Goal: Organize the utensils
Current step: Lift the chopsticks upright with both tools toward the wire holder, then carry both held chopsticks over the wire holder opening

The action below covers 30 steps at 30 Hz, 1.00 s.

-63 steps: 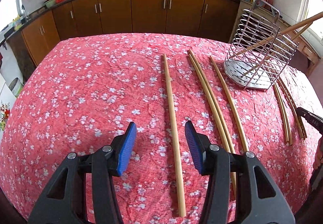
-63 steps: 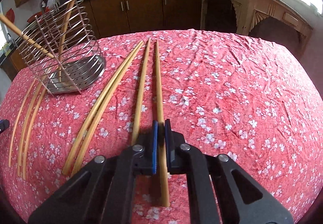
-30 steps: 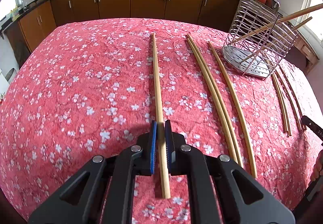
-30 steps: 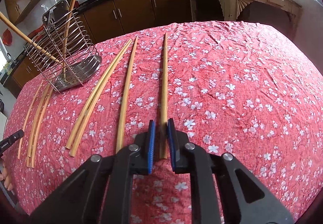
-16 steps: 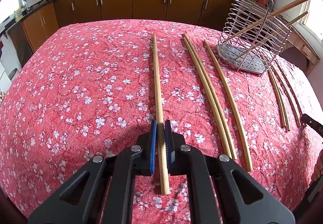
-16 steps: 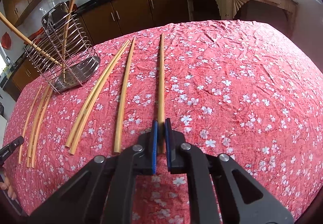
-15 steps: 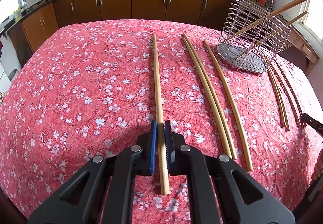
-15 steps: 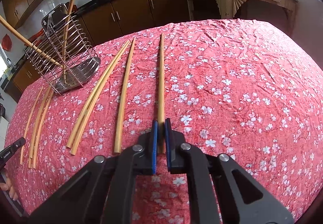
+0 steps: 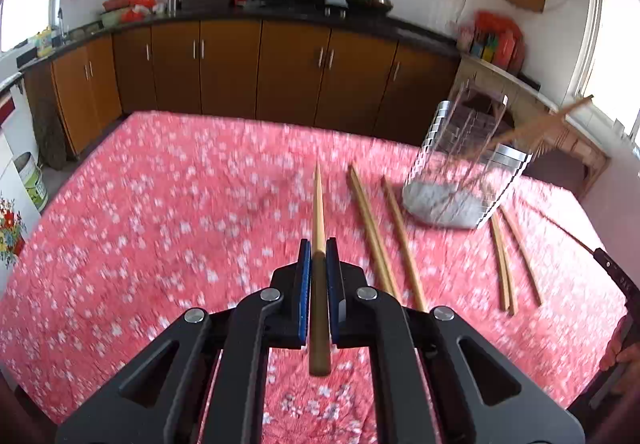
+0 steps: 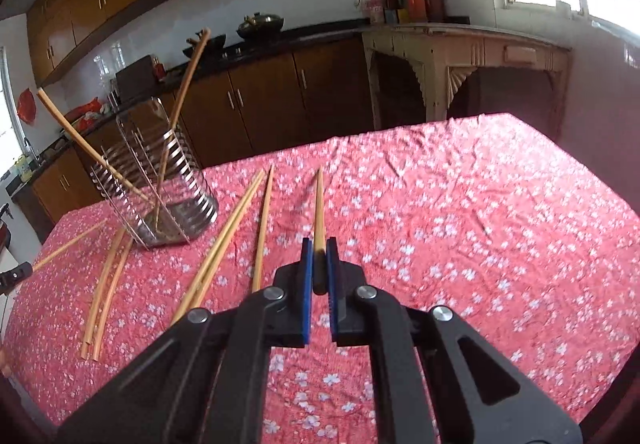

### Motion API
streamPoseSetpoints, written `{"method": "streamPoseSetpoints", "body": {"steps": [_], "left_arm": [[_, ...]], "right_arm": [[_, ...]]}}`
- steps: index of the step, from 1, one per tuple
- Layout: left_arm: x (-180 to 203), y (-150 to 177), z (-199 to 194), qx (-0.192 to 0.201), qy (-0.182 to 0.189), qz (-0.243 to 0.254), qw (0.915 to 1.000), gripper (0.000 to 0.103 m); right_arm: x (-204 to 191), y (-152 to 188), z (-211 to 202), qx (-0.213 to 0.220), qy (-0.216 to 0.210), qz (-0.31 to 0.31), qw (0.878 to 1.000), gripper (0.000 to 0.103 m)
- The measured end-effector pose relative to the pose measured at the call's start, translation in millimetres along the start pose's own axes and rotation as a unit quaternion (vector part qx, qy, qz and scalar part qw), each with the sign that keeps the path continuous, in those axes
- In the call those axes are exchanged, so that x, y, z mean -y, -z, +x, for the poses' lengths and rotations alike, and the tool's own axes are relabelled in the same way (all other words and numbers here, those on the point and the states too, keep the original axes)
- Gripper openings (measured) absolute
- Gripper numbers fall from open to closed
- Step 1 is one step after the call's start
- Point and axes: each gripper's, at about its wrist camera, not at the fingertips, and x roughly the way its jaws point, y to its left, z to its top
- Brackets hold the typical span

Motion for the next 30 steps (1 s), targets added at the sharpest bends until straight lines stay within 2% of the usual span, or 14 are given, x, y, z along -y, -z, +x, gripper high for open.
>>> {"method": "streamPoseSetpoints", "body": {"steps": [4, 9, 19, 30], "left_arm": [[1, -29, -21, 0.049, 0.006, -0.012, 0.9987, 0.007], [5, -54, -36, 0.091, 0.008, -0.018, 0.9957, 0.007], [15, -73, -37, 0.11, 0.009, -0.011, 0.9938, 0.007], [26, -81, -37, 0.115, 0.014, -0.002, 0.9932, 0.007]], "right_arm": [[-2, -27, -24, 0.061, -0.004, -0.002, 0.998, 0.008], [-7, -49, -35, 0.104, -0.009, -0.005, 0.994, 0.008], [-22, -77, -43, 0.142, -0.025, -0.021, 0.989, 0.008], [-34, -91, -49, 0.145, -0.044, -0.034, 0.988, 0.008]]}}
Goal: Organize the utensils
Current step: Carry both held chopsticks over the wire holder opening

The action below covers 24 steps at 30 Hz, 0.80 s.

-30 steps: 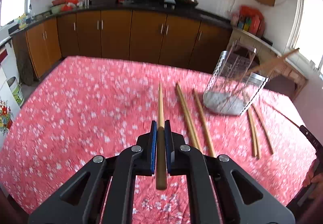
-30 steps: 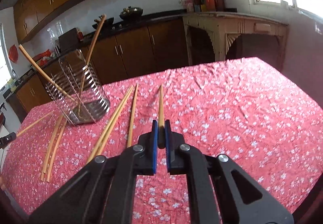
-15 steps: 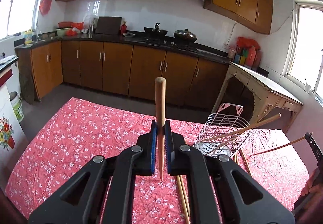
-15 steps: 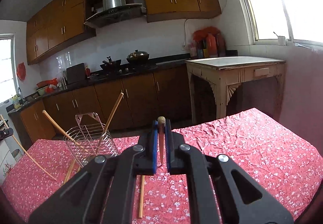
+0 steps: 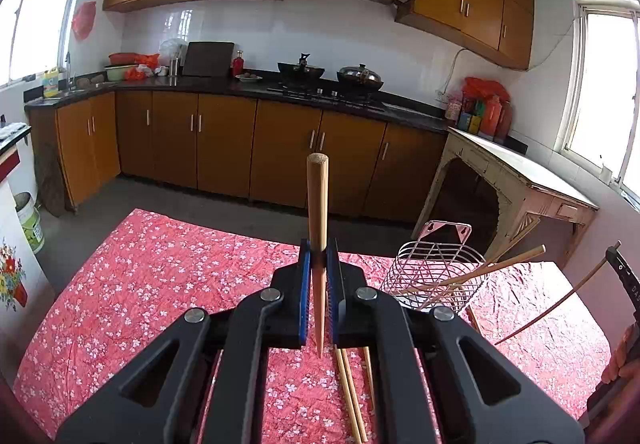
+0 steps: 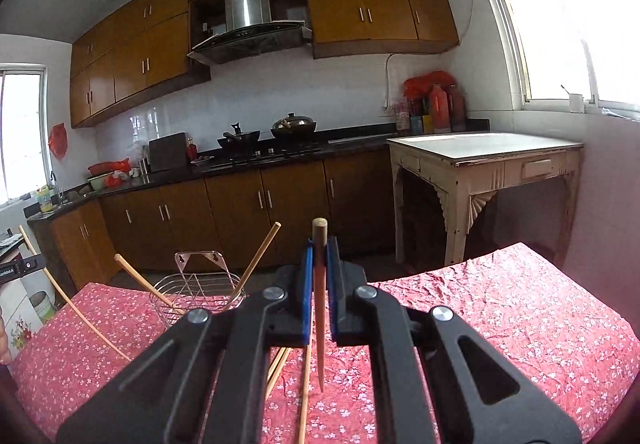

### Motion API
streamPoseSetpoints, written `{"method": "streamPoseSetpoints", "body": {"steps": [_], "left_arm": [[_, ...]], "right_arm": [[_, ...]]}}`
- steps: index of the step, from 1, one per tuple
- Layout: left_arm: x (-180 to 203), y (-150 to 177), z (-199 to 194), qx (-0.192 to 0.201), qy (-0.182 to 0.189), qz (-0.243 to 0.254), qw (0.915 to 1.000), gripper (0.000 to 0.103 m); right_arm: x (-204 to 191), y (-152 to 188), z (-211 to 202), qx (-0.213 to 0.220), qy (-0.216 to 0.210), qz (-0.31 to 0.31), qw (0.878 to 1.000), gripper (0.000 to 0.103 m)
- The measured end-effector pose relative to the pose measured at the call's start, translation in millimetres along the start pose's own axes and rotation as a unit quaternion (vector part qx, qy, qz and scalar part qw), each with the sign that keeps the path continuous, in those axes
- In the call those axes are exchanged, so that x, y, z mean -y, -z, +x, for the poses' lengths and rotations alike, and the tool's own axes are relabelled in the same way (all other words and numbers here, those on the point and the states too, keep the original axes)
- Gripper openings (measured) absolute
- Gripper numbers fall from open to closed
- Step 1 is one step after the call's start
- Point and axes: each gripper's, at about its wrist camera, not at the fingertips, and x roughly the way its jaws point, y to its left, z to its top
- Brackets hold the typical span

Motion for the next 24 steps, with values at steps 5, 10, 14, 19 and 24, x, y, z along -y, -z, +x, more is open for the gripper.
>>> {"method": "streamPoseSetpoints", "body": {"steps": [5, 10, 14, 19, 24], "left_arm": [[9, -19, -7, 0.019, 0.009, 0.003, 0.9998, 0.007], [25, -48, -21, 0.048, 0.028, 0.012, 0.9984, 0.007], [41, -74, -34, 0.074, 0.045, 0.018, 0.9961, 0.007], [62, -97, -37, 0.101, 0.055, 0.02, 0.9931, 0.007], [83, -103, -19, 0.098, 0.068, 0.014, 0.9927, 0.007]], "right_arm": [[-4, -22, -9, 0.016, -0.015, 0.012, 1.0, 0.008], [-10, -58, -26, 0.042, -0.041, 0.025, 0.998, 0.008], [-16, -86, -37, 0.062, -0.061, 0.033, 0.996, 0.008], [-35, -110, -32, 0.077, -0.084, 0.03, 0.993, 0.008], [-58, -118, -8, 0.077, -0.105, 0.03, 0.991, 0.008]]}}
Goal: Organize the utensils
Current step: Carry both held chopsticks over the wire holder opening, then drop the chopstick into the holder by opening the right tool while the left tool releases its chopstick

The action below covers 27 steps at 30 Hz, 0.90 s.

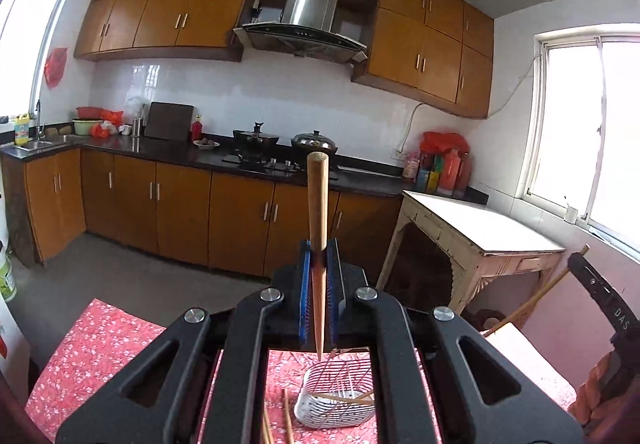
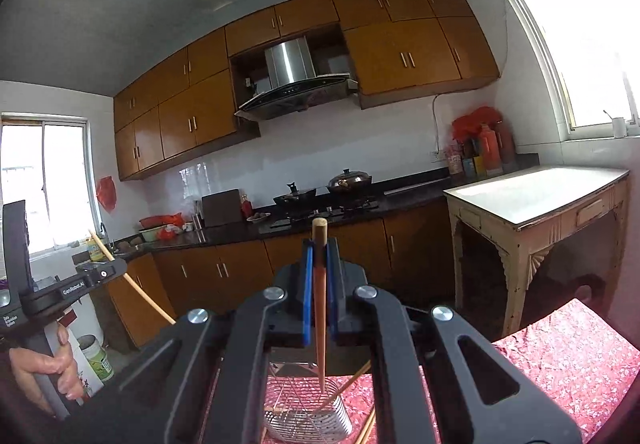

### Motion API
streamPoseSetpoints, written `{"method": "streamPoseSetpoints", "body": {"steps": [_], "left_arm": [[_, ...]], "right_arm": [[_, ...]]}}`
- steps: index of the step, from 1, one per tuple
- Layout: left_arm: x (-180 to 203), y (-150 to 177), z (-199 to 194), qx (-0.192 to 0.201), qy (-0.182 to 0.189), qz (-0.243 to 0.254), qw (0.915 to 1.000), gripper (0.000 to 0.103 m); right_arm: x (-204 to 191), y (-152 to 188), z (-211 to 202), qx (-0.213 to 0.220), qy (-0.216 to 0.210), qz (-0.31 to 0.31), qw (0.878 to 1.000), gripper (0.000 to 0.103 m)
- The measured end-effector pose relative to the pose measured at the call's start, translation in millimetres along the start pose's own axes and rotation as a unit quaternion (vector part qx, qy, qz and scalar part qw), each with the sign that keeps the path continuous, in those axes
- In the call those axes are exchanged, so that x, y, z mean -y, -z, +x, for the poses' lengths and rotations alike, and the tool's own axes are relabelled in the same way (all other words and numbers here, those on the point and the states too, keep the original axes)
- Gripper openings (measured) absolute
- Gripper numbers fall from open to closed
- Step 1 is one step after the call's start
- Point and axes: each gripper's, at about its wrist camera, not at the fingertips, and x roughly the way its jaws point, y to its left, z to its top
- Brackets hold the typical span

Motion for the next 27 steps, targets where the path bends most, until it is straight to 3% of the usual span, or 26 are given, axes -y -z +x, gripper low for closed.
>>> {"method": "streamPoseSetpoints", "body": {"steps": [11, 27], "left_arm": [[6, 34, 58, -0.069, 0.003, 0.009, 0.9976, 0.007], [-4, 67, 87, -0.15, 0.0, 0.009, 0.9886, 0.007]], "right_arm": [[-8, 42, 68, -0.06, -0.012, 0.012, 0.998, 0.008], [16, 100, 117, -0.144, -0.013, 0.056, 0.988, 0.008]]}}
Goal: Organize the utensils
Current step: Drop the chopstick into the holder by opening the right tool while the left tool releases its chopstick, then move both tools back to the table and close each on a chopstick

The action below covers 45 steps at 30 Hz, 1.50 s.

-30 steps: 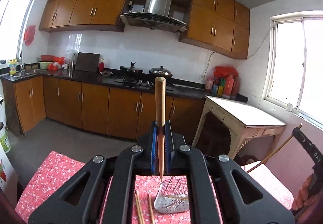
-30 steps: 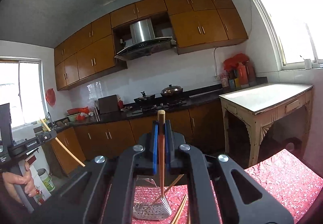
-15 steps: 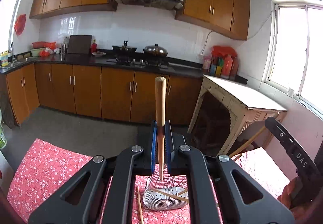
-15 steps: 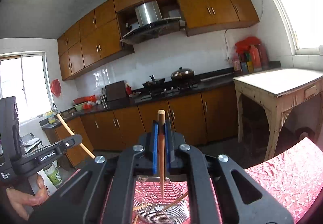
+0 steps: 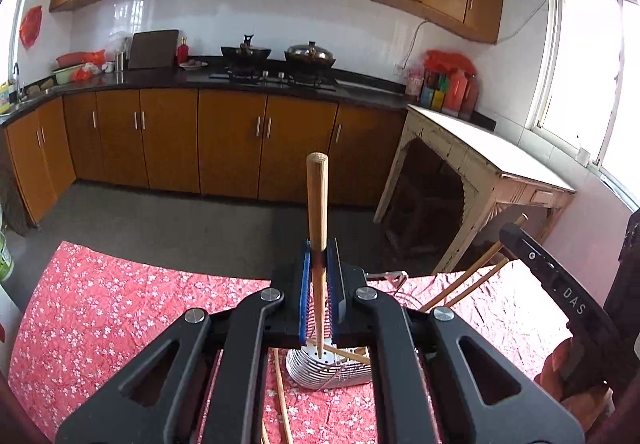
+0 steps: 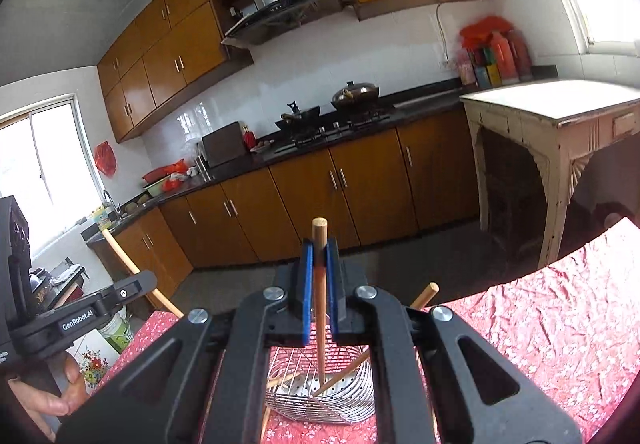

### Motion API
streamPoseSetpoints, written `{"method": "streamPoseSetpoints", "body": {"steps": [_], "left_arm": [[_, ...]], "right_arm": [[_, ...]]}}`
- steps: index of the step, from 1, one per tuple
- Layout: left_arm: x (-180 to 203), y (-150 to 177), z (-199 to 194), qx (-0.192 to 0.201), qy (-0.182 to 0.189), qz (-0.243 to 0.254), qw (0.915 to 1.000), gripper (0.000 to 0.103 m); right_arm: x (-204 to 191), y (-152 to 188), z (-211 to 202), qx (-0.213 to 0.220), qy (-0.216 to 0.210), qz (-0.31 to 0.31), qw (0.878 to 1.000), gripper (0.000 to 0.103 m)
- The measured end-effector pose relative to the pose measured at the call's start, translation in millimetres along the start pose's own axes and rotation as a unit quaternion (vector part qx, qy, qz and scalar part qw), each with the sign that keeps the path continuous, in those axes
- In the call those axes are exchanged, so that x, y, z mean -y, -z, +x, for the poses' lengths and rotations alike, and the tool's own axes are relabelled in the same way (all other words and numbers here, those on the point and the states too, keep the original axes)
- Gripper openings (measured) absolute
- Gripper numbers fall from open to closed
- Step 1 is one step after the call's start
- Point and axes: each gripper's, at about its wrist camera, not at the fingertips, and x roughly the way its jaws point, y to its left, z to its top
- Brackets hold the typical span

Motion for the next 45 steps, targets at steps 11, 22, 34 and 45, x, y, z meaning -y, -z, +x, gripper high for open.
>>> {"method": "streamPoseSetpoints", "body": {"steps": [11, 22, 34, 45], "left_arm": [[-3, 13, 26, -0.039, -0.012, -0.001, 0.9992, 0.007], [-9, 8, 25, -0.033, -0.033, 0.001, 0.9989, 0.008], [-19, 2, -15, 0.002, -0.055, -0.012, 0.9984, 0.032], [-45, 41, -73, 0.027, -0.082, -0.007, 0.9962, 0.044]], "right_arm": [[7, 12, 13, -0.021, 0.009, 0.015, 1.0, 0.008], [20, 8, 3, -0.008, 0.053, 0.015, 0.998, 0.026], [42, 3, -45, 0.02, 0.106, 0.013, 0.994, 0.044], [81, 59, -91, -0.022, 0.148, 0.016, 0.989, 0.047]]}}
